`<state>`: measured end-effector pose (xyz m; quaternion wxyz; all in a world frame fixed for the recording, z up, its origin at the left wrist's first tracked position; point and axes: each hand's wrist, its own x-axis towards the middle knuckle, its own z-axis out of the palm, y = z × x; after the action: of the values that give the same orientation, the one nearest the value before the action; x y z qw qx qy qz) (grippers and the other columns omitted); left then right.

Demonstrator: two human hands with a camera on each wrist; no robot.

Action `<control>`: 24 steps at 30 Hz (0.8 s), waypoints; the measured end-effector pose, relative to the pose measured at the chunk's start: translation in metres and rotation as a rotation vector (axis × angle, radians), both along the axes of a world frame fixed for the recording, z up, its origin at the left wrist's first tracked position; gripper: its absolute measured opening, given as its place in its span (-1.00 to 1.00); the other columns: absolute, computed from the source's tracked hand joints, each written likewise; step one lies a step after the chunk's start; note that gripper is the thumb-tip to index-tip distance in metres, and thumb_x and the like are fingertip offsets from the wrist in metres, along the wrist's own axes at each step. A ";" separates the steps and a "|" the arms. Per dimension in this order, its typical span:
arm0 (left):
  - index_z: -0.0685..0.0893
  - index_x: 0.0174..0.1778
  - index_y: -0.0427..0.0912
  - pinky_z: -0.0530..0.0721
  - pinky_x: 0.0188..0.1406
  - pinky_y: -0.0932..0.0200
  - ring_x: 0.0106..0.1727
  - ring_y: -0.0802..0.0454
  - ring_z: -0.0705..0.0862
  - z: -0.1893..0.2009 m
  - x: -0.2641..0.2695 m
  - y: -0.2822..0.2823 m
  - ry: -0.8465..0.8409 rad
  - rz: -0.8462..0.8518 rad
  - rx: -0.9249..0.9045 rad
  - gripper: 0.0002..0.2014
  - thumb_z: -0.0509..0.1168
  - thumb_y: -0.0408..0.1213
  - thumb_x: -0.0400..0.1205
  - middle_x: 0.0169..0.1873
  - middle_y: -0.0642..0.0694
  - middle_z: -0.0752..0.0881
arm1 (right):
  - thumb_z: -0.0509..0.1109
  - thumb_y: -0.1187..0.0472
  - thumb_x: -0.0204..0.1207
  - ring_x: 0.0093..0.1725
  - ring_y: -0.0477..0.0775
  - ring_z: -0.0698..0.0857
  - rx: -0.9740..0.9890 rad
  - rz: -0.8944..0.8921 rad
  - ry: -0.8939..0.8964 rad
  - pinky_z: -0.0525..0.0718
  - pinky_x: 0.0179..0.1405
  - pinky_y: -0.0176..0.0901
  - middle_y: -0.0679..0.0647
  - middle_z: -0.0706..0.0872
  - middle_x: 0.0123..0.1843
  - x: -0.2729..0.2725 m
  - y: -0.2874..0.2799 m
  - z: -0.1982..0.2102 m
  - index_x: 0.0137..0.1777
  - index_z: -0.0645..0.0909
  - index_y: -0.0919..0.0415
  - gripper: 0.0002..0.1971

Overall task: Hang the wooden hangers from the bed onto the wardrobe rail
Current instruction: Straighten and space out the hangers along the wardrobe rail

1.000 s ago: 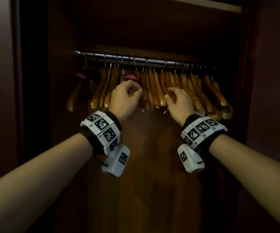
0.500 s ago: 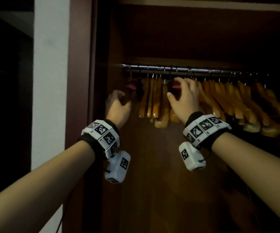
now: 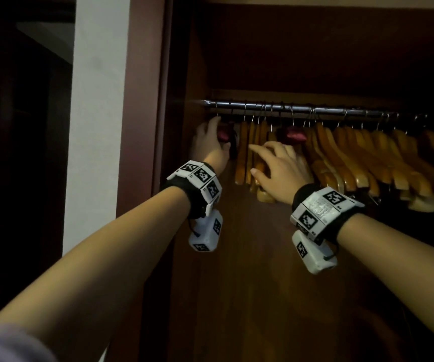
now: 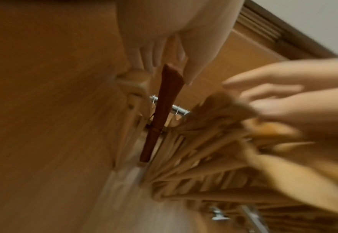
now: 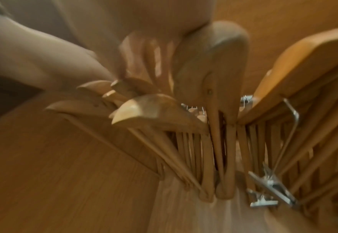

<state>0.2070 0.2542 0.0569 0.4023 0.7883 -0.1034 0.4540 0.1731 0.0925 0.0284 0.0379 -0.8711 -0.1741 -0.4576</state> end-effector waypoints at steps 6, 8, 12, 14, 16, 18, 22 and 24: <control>0.44 0.46 -0.06 0.54 0.20 0.00 0.33 -0.18 0.54 0.010 0.023 -0.004 -0.037 0.111 0.166 -0.55 0.25 -0.36 0.63 0.32 -0.20 0.57 | 0.04 -0.05 0.68 0.60 0.06 0.12 -0.192 -0.011 0.096 0.07 0.55 0.07 -0.02 0.21 0.62 -0.003 -0.004 -0.001 0.57 0.21 -0.21 -0.55; 0.48 0.45 -0.09 0.55 0.19 0.05 0.31 -0.17 0.57 0.015 0.027 -0.006 -0.061 0.117 0.161 -0.56 0.24 -0.39 0.63 0.29 -0.22 0.60 | 0.05 -0.04 0.68 0.60 0.05 0.14 -0.191 -0.002 0.105 0.09 0.53 0.06 -0.04 0.23 0.61 -0.003 -0.007 -0.001 0.57 0.21 -0.20 -0.55; 0.51 0.44 -0.11 0.56 0.23 0.06 0.32 -0.16 0.58 0.030 0.030 -0.010 -0.061 0.121 0.131 -0.58 0.20 -0.42 0.65 0.28 -0.23 0.63 | 0.07 -0.06 0.67 0.57 0.05 0.20 -0.172 -0.002 0.116 0.19 0.47 0.02 -0.06 0.28 0.59 -0.003 -0.012 0.000 0.56 0.23 -0.21 -0.55; 0.52 0.44 -0.13 0.53 0.25 0.09 0.33 -0.16 0.58 0.036 0.033 -0.010 -0.033 0.106 0.118 -0.58 0.20 -0.44 0.65 0.29 -0.23 0.63 | 0.08 -0.06 0.67 0.56 0.05 0.23 -0.171 0.002 0.121 0.23 0.45 0.01 -0.06 0.29 0.58 -0.003 -0.013 0.000 0.56 0.24 -0.20 -0.55; 0.54 0.42 -0.14 0.53 0.24 0.12 0.33 -0.14 0.58 0.039 0.037 -0.012 0.000 0.092 0.088 -0.60 0.22 -0.43 0.64 0.29 -0.22 0.64 | 0.09 -0.06 0.67 0.55 0.06 0.24 -0.164 0.014 0.121 0.25 0.44 0.01 -0.06 0.30 0.57 -0.002 -0.014 0.001 0.56 0.26 -0.18 -0.55; 0.59 0.37 -0.15 0.54 0.19 0.15 0.30 -0.14 0.60 0.038 0.040 -0.015 0.040 0.079 0.056 -0.63 0.25 -0.43 0.63 0.27 -0.22 0.66 | 0.10 -0.06 0.66 0.55 0.06 0.25 -0.158 0.022 0.123 0.27 0.43 0.01 -0.06 0.30 0.57 -0.002 -0.016 0.001 0.56 0.27 -0.17 -0.55; 0.67 0.26 -0.19 0.57 0.13 0.15 0.25 -0.16 0.64 0.033 0.040 -0.013 0.059 0.066 0.068 -0.70 0.26 -0.42 0.62 0.22 -0.24 0.69 | 0.12 -0.05 0.65 0.53 0.05 0.30 -0.165 0.034 0.095 0.34 0.39 -0.01 -0.06 0.33 0.56 0.000 -0.020 -0.001 0.54 0.31 -0.13 -0.55; 0.69 0.22 -0.21 0.57 0.14 0.16 0.23 -0.16 0.65 0.029 0.035 -0.009 0.052 0.064 0.090 -0.72 0.25 -0.43 0.61 0.19 -0.24 0.70 | 0.15 -0.04 0.64 0.49 0.04 0.35 -0.155 0.068 0.069 0.38 0.33 -0.03 -0.07 0.38 0.52 0.001 -0.024 -0.003 0.51 0.36 -0.08 -0.57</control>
<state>0.2424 0.2452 0.0856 0.3541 0.8201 -0.0880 0.4408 0.1741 0.0682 0.0255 -0.0081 -0.8803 -0.2369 -0.4109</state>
